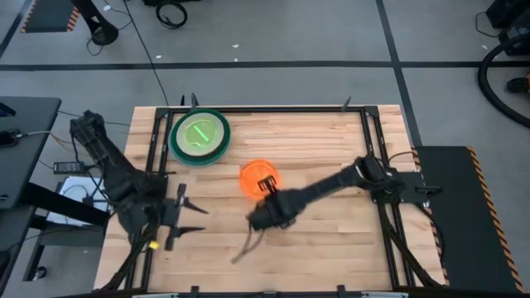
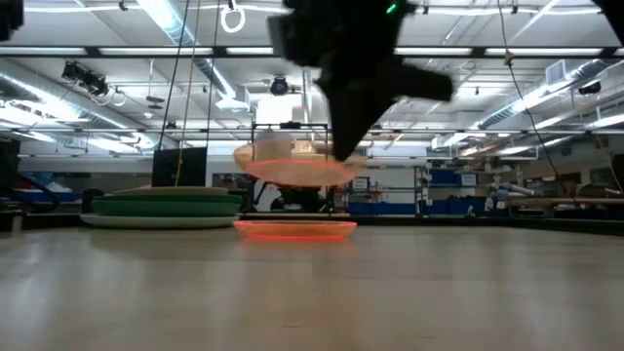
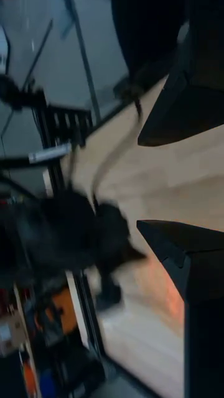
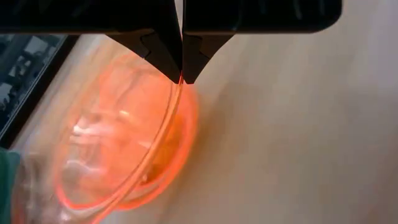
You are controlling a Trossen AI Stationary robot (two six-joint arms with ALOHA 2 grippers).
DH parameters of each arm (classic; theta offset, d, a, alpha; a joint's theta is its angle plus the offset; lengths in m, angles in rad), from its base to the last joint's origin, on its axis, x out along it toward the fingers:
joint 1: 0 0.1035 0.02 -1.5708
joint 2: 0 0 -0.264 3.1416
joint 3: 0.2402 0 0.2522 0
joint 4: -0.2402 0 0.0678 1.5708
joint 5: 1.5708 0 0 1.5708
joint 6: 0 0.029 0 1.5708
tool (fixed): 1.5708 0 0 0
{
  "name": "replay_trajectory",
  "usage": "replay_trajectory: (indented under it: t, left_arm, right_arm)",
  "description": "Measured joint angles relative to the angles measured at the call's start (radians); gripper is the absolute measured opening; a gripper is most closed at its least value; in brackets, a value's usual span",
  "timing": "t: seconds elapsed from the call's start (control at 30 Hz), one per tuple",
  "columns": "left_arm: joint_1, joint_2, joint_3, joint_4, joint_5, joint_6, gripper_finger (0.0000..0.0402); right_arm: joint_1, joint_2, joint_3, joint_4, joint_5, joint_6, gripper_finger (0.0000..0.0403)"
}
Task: Stack plastic plates
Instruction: Stack the light orange plate on top of the light orange plate, then stack the light orange plates on top of the light green plate
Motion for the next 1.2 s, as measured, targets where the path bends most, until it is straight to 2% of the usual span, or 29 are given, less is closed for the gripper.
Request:
replay_trajectory:
  t: [0.27, 0.43, 0.73, 0.97, 1.13, 1.2]
  left_arm:
    - [-0.102, 0.0, 0.0, 0.007, -0.04, 0.001, 0.0213]
    - [-0.114, 0.0, 0.0, 0.008, -0.069, 0.031, 0.0213]
    - [-0.109, 0.0, 0.0, 0.059, -0.07, 0.129, 0.0213]
    - [-0.089, 0.0, 0.0, 0.049, -0.07, 0.144, 0.0213]
    - [-0.037, 0.001, -0.001, 0.037, -0.069, 0.153, 0.0213]
    - [-0.017, 0.001, -0.002, 0.055, -0.068, 0.155, 0.0213]
  right_arm:
    - [-0.132, -0.001, -0.09, 0.178, -0.028, -0.151, 0.0004]
    - [-0.137, -0.001, -0.161, 0.24, -0.009, -0.242, 0.0004]
    - [-0.137, -0.001, -0.242, 0.321, 0.0, -0.249, 0.001]
    - [-0.122, -0.002, -0.261, 0.329, 0.002, -0.266, 0.005]
    - [-0.073, -0.002, -0.177, 0.274, 0.022, -0.267, 0.0095]
    - [-0.046, -0.002, -0.124, 0.2, 0.039, -0.238, 0.0114]
